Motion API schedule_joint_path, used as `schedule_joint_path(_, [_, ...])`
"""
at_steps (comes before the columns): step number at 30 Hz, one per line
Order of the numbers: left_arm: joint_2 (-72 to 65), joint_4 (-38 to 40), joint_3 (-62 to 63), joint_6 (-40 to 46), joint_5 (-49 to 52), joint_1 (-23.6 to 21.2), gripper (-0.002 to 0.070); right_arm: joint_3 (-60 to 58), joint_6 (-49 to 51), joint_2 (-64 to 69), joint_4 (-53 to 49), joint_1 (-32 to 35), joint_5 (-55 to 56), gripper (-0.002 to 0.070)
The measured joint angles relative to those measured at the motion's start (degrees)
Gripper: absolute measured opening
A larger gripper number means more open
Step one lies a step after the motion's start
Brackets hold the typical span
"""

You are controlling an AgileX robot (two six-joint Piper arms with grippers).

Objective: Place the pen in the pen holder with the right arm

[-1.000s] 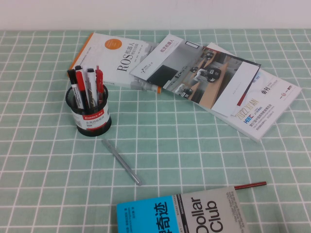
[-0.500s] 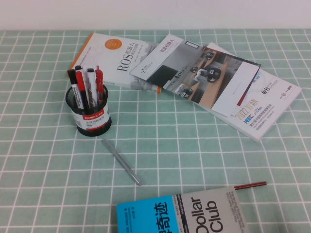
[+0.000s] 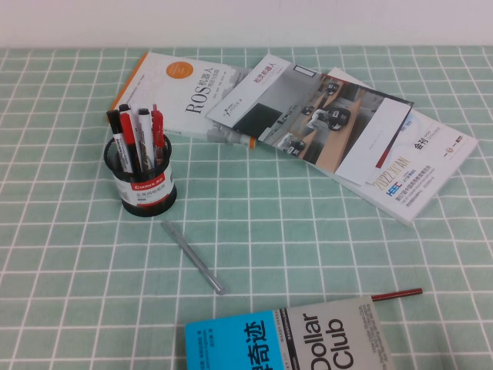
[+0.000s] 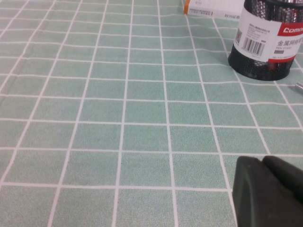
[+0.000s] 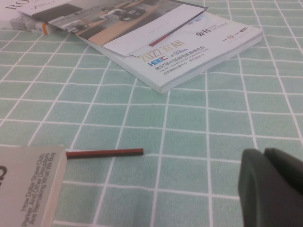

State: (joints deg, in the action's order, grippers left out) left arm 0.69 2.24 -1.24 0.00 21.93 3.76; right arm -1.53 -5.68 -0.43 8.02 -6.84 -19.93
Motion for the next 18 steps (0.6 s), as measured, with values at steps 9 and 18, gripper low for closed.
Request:
schedule_joint_path(9, [0.0,0.0,0.0,0.0,0.0,0.0,-0.0006,0.0,0.0,0.0,0.03,0.0,0.49,-0.002])
schedule_joint_path(18, [0.0,0.0,0.0,0.0,0.0,0.0,-0.0006,0.0,0.0,0.0,26.89,0.0,13.27,-0.002])
